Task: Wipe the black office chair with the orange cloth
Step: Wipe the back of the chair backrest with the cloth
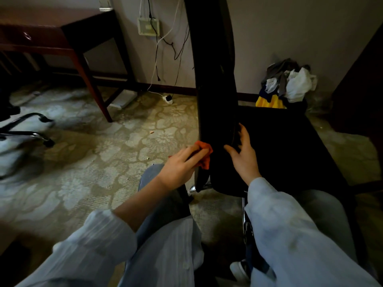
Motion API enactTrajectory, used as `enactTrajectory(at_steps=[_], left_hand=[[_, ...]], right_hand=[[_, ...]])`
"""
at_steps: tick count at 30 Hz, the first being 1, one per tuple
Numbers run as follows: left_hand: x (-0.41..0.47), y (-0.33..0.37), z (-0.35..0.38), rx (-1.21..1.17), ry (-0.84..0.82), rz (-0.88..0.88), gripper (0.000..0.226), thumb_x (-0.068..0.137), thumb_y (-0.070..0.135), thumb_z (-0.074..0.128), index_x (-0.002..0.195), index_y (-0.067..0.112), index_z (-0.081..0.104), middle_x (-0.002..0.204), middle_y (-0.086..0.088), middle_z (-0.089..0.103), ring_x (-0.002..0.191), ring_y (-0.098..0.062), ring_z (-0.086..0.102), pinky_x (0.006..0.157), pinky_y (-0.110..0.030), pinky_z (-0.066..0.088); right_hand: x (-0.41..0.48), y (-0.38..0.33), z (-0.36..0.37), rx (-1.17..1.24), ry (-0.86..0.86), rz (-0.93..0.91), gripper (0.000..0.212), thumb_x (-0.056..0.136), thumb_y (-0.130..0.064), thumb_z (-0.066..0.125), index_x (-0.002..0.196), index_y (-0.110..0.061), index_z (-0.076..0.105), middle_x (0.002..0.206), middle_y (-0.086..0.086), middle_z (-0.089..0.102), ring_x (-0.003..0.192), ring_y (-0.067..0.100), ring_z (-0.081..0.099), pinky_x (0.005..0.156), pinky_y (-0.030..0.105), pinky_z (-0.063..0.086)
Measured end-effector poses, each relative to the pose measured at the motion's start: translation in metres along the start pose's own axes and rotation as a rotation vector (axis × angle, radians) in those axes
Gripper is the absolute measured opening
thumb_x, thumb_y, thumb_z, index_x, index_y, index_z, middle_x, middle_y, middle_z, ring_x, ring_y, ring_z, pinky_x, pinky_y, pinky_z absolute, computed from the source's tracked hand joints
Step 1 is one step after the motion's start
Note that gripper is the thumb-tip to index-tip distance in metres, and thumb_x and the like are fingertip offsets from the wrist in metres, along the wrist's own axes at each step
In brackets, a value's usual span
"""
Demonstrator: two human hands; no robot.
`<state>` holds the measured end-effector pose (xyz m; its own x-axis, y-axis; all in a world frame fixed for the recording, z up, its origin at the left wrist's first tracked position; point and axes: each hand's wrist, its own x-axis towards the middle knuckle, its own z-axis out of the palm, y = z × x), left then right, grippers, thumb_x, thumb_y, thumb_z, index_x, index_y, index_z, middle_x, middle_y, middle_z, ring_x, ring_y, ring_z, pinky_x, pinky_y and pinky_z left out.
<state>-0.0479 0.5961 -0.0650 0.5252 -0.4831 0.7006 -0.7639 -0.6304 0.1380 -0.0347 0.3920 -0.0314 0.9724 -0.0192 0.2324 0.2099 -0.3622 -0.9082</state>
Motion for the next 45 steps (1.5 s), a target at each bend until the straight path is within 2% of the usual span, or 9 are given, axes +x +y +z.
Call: enactTrajectory(at_steps=[7, 11, 17, 22, 25, 28, 35, 41, 45], left_hand=[[0.029, -0.005, -0.028, -0.071, 0.109, 0.025, 0.033, 0.1, 0.011, 0.04, 0.134, 0.008, 0.04, 0.121, -0.014, 0.05, 0.101, -0.012, 0.058, 0.085, -0.018, 0.047], [0.033, -0.02, -0.015, -0.014, 0.178, 0.003, 0.045, 0.089, -0.001, 0.058, 0.131, 0.009, 0.044, 0.123, -0.013, 0.047, 0.1, -0.028, 0.062, 0.083, -0.041, 0.053], [0.003, -0.025, 0.0, -0.026, 0.065, -0.111, 0.04, 0.09, 0.01, 0.052, 0.129, 0.012, 0.045, 0.128, -0.009, 0.042, 0.107, -0.029, 0.054, 0.085, -0.04, 0.052], [-0.007, -0.025, -0.004, -0.111, 0.013, -0.173, 0.039, 0.087, 0.008, 0.048, 0.125, 0.009, 0.049, 0.125, -0.006, 0.044, 0.107, -0.018, 0.051, 0.089, -0.015, 0.041], [-0.009, -0.011, -0.008, -0.265, 0.206, -0.491, 0.044, 0.087, 0.001, 0.054, 0.129, 0.015, 0.048, 0.119, -0.004, 0.046, 0.105, 0.005, 0.045, 0.091, -0.005, 0.037], [0.009, 0.009, -0.009, -0.432, 0.586, -0.912, 0.035, 0.091, 0.009, 0.059, 0.122, 0.02, 0.047, 0.11, 0.01, 0.047, 0.103, 0.004, 0.051, 0.089, -0.015, 0.045], [0.053, 0.032, 0.021, -0.489, 0.689, -0.926, 0.033, 0.082, 0.012, 0.06, 0.114, 0.018, 0.055, 0.108, -0.003, 0.055, 0.098, -0.011, 0.055, 0.083, -0.02, 0.046], [0.042, 0.033, 0.042, -0.497, 0.764, -1.094, 0.013, 0.078, 0.017, 0.057, 0.088, 0.008, 0.055, 0.086, -0.004, 0.051, 0.076, -0.007, 0.048, 0.069, -0.017, 0.04], [0.021, 0.026, 0.058, -0.604, 0.75, -1.244, 0.021, 0.078, 0.037, 0.054, 0.091, 0.02, 0.055, 0.09, -0.006, 0.059, 0.081, -0.017, 0.059, 0.074, -0.046, 0.049]], right_hand=[[0.003, -0.003, 0.009, -0.106, -0.02, -0.059, 0.063, 0.095, -0.022, 0.049, 0.149, -0.031, 0.017, 0.141, 0.008, 0.047, 0.125, 0.024, 0.049, 0.104, 0.045, 0.041], [0.007, -0.003, 0.012, -0.229, -0.029, -0.078, 0.065, 0.097, -0.022, 0.046, 0.151, -0.028, 0.01, 0.138, 0.012, 0.049, 0.12, 0.029, 0.053, 0.1, 0.039, 0.043], [0.012, -0.012, 0.025, -0.428, 0.028, -0.065, 0.067, 0.098, -0.025, 0.044, 0.152, -0.022, 0.005, 0.136, 0.018, 0.05, 0.116, 0.035, 0.055, 0.091, 0.037, 0.045], [0.017, -0.01, 0.03, -0.448, 0.032, -0.037, 0.068, 0.098, -0.025, 0.045, 0.152, -0.022, 0.004, 0.138, 0.018, 0.048, 0.118, 0.035, 0.054, 0.093, 0.041, 0.046], [0.019, -0.014, 0.032, -0.461, 0.054, -0.08, 0.07, 0.096, -0.022, 0.049, 0.152, -0.019, 0.007, 0.145, 0.016, 0.041, 0.125, 0.034, 0.048, 0.098, 0.041, 0.043], [0.021, -0.024, 0.028, -0.748, 0.172, -0.361, 0.071, 0.089, -0.016, 0.057, 0.148, -0.006, 0.019, 0.148, 0.021, 0.034, 0.134, 0.037, 0.035, 0.109, 0.048, 0.031], [0.048, -0.067, 0.017, -1.335, -0.051, -1.298, 0.065, 0.078, -0.01, 0.05, 0.141, -0.02, 0.039, 0.15, 0.006, 0.031, 0.136, 0.025, 0.022, 0.115, 0.041, -0.004], [0.083, -0.068, 0.012, -1.554, -0.174, -1.442, 0.048, 0.086, -0.013, 0.039, 0.13, -0.016, 0.057, 0.141, 0.005, 0.049, 0.136, 0.026, 0.026, 0.115, 0.042, 0.002], [0.088, -0.068, 0.014, -1.519, -0.192, -1.464, 0.05, 0.086, -0.01, 0.036, 0.133, -0.013, 0.054, 0.143, 0.008, 0.047, 0.136, 0.028, 0.026, 0.116, 0.042, 0.0]])
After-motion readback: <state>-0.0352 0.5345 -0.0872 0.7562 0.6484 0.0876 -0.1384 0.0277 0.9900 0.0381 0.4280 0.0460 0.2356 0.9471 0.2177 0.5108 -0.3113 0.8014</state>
